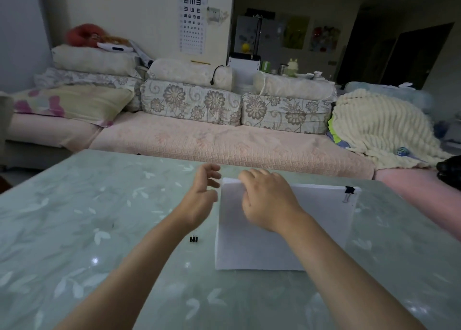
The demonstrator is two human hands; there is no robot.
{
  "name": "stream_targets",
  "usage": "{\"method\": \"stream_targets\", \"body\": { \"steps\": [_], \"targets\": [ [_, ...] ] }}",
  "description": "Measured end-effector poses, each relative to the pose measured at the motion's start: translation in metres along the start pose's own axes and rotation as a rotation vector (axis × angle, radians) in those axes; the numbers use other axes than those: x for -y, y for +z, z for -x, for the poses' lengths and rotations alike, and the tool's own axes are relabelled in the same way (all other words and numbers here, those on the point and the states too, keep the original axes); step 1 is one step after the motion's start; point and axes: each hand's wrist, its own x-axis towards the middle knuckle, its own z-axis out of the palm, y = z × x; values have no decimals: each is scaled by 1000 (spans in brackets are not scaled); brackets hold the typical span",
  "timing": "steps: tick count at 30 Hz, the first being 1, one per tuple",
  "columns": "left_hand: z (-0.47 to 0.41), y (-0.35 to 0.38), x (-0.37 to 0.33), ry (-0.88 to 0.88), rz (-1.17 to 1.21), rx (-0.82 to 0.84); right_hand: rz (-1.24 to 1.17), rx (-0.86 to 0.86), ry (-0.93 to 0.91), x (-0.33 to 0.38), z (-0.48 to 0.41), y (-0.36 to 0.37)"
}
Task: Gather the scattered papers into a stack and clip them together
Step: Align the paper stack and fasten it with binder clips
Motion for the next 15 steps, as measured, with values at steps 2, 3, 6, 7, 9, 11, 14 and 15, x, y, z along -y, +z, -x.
{"method": "stream_targets", "body": {
  "steps": [2,3,6,7,9,11,14,15],
  "targets": [
    [-1,-23,31,2,-354,-28,11,-22,-1,-1,0,3],
    [1,-32,47,-26,-580,36,19,-36,-2,-1,0,5],
    [19,-45,86,-181,-958,352,37,-62,-8,-1,-1,8],
    [24,-45,93,-196,-970,402,38,-64,-8,-1,-1,9],
    [28,-41,98,-176,-935,398,32,-72,-4,-1,-2,9],
    [28,-37,94,-159,-902,384,27,-72,-1,-1,-2,9],
    [35,-33,79,-163,-853,483,13,-85,-5,-1,-1,9],
    [40,-32,71,-192,-817,530,8,-92,-9,-1,0,9]
  ]
}}
